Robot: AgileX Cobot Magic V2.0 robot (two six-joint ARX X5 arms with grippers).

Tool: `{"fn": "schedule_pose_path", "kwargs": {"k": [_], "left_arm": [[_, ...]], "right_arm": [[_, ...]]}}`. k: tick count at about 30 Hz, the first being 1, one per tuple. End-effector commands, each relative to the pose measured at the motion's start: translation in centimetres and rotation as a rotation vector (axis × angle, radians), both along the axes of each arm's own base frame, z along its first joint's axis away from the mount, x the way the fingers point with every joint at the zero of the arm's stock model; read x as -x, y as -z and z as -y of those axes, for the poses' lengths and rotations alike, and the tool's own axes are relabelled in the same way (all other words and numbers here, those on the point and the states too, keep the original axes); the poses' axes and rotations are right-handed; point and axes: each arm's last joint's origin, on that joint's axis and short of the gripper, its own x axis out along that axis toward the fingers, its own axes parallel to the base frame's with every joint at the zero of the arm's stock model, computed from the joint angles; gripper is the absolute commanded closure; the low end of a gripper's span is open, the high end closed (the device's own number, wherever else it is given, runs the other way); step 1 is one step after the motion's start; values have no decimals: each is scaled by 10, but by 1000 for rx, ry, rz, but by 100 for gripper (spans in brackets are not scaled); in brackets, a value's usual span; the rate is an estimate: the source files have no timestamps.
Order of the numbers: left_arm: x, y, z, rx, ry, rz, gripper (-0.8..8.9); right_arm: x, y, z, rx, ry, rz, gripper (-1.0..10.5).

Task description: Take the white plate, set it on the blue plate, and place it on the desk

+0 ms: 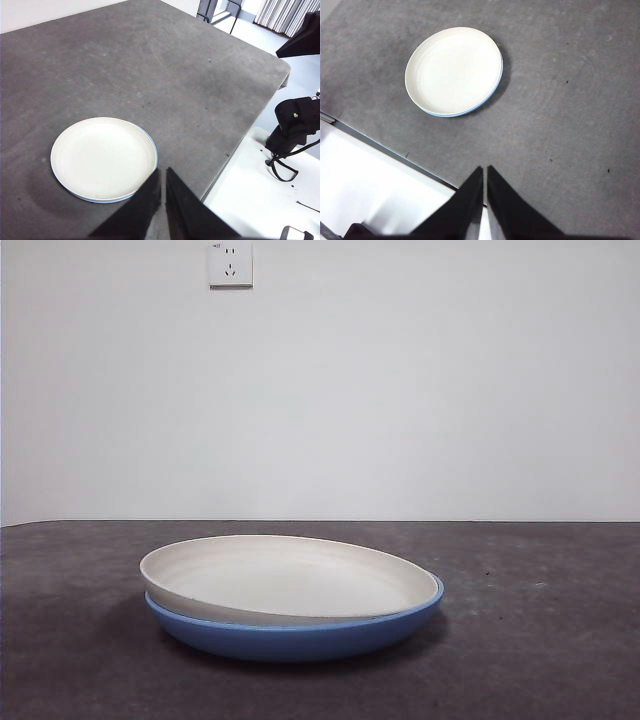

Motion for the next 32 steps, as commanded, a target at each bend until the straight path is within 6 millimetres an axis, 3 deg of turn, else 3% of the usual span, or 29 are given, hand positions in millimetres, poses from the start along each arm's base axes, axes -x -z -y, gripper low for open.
{"fn": "schedule_pose_path", "kwargs": {"k": [1,10,17,24,32], "left_arm": [[0,-3,0,4,15,19,797],[1,-3,-1,6,8,21,797],[-15,10,-4,16,-195,33,797],[-35,65,-16,-132,-379,341,797],[-54,154,-23,-132,-492,407,797]], "right_arm": [[1,-5,0,-5,-11,24,940],[1,-5,0,-5,-11,24,940],[1,-5,0,-5,-11,24,940],[1,-5,0,-5,-11,23,940],[1,-5,0,-5,-11,23,940]]}}
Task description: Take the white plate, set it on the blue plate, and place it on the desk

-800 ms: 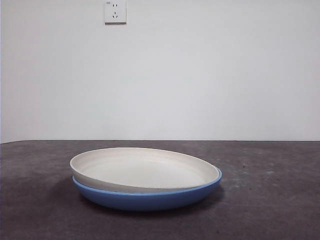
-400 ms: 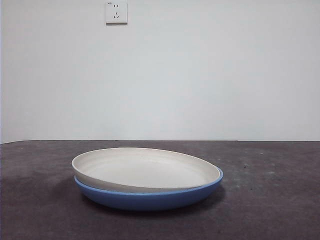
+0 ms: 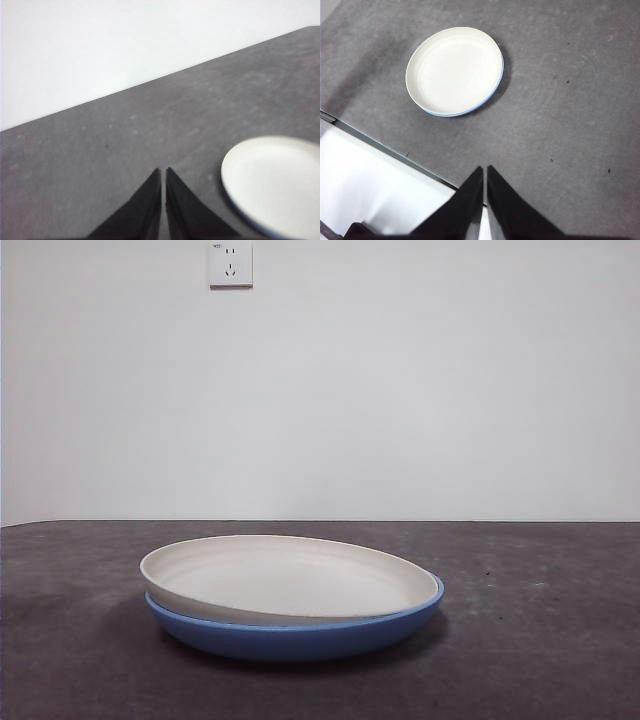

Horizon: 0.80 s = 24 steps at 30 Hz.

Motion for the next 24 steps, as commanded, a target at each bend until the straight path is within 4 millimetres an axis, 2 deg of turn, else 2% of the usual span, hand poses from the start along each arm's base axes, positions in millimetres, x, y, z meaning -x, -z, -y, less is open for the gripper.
{"fn": "schedule_pose_path", "kwargs": {"k": [1,4,8,15,24], "left_arm": [[-6,34,-1,-21,-12,-4,795],[-9,56,-3,74,-74,-35,794],[-10,75,-6,180,-205,-90,793],[-9,86,-11,214,-396,-73,794],[-11,105,-13,199,-457,-88,794]], "right_arm": [[1,-5,0,-5,-11,23,940],[1,-5,0,-5,-12,23,940],[1,-5,0,-5,-11,23,940],[1,-5,0,-5,-11,23,940],[1,-5,0,-5,-12,24,940]]}}
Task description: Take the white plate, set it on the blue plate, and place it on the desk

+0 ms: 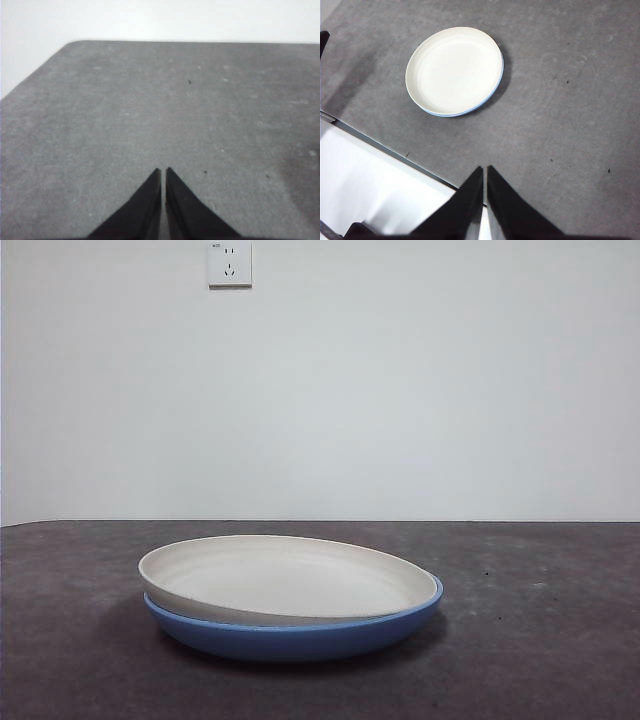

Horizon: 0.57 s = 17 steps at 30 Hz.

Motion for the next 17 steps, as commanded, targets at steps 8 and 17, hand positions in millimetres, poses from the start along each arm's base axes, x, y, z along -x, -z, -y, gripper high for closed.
{"fn": "schedule_pose_path", "kwargs": {"k": [8,17], "left_arm": [[-3,9,-2,-5,-52,9,794],[-3,9,-2,-5,-52,10,794]], "right_arm": [[1,-5,0,-5,-11,24,940],[1,-5,0,-5,-11,24,940]]}}
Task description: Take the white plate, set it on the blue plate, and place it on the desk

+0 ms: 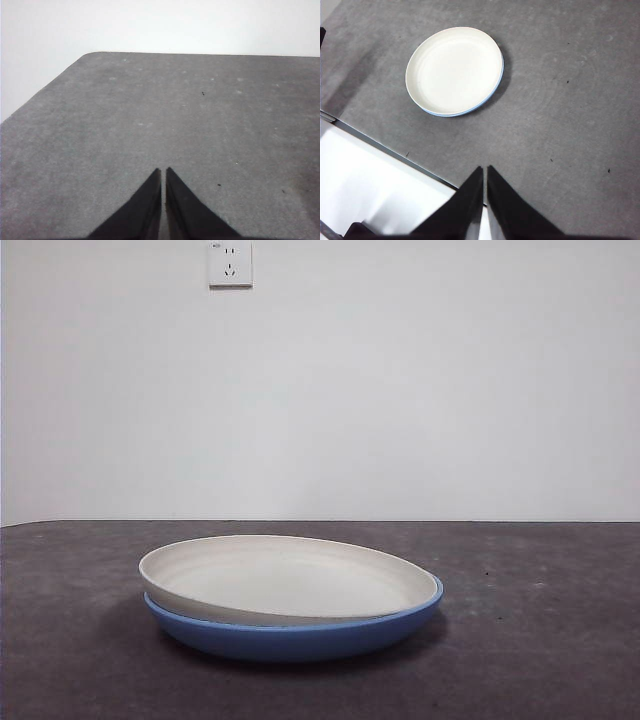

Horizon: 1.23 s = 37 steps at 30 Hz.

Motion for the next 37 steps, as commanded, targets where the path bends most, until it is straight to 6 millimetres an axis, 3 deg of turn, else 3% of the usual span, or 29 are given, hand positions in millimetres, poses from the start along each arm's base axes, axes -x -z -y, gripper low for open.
{"fn": "schedule_pose_path", "kwargs": {"k": [1,17,23,26,32,37], "left_arm": [[-1,8,0,1,-7,-25,794],[-1,8,0,1,-7,-25,794],[-1,7,0,1,-7,-25,794],[-1,7,0,1,-7,-25,794],[-1,7,0,1,-7,-25,794],[-1,7,0,1,-7,-25,794]], "right_arm": [[1,-5,0,-5,-12,24,940],[0,-4,0,-3,-3,23,940],[-2,0,3,-2,158,27,940],[-13,6,4,32,256,123,940],[-53,44,4,13,376,437,940],[-71,96,7,68,442,672,940]]}}
